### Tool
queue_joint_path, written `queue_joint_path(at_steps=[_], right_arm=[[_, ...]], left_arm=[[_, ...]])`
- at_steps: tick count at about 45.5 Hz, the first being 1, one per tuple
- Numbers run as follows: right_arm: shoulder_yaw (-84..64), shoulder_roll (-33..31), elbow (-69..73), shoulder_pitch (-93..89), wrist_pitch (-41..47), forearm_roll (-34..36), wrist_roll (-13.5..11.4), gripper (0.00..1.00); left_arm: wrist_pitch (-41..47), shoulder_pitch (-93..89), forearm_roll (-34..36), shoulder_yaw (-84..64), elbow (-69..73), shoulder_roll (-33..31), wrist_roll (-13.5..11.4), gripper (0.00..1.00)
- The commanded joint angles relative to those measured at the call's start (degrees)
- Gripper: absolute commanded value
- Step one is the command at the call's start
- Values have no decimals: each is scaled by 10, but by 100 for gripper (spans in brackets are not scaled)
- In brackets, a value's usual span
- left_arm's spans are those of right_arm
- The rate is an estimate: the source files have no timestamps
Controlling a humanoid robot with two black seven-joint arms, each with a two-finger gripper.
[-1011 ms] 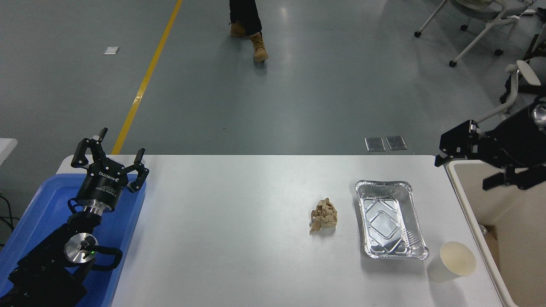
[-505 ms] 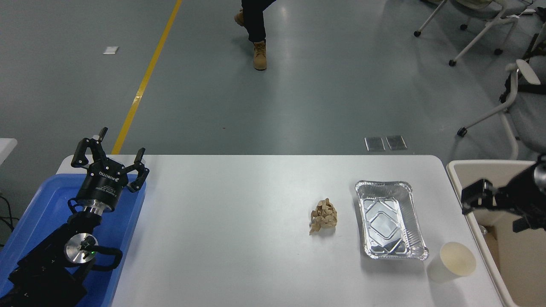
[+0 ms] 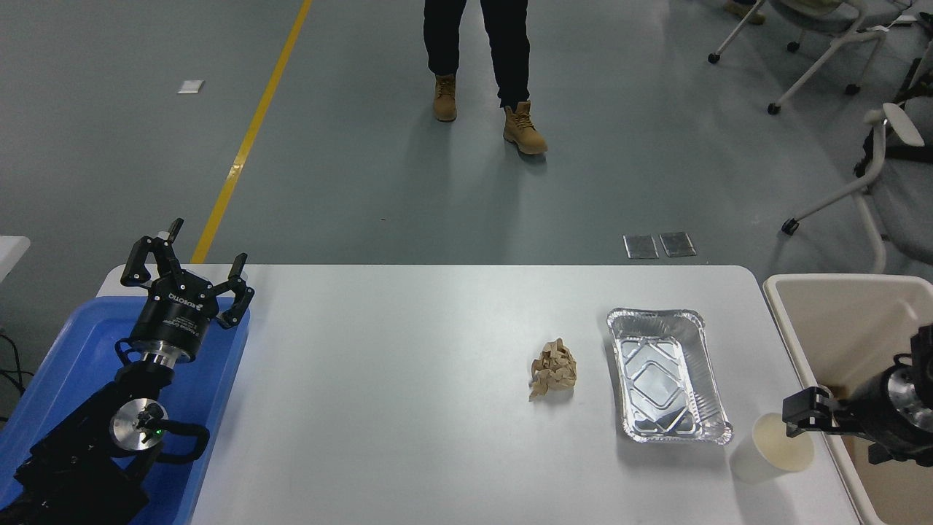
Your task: Pick up paper cup place in dustbin
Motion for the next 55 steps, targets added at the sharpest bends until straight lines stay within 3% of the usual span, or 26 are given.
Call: queue_joint_path(at_steps=[1,8,12,18,24,28,30,46,55], right_arm=[[39,3,-45,-71,-23,-3,0,100],[39,5,-60,-83,-28,-3,0,97],[40,6,-62,-93,-39,-3,0,84],[40,16,-63,-104,-51,-3,0,48],[42,25,-63,-102,-53,-1,0,33],[44,26,-61,-103,-53,0,0,7],[43,25,-60,-103,-54,0,0,0],[41,2,-56,-68,-55,-1,1,0],[14,-32,-33,45,-34,-2,1,0]], left_arm=[[1,0,0,0,0,0,0,98],[0,0,0,0,0,0,0,98],[1,0,0,0,0,0,0,98],[1,0,0,0,0,0,0,98],[0,0,0,0,0,0,0,98],[1,0,0,0,0,0,1,98],[0,0,0,0,0,0,0,98],[0,0,0,0,0,0,1,98],[0,0,1,0,0,0,1,98]])
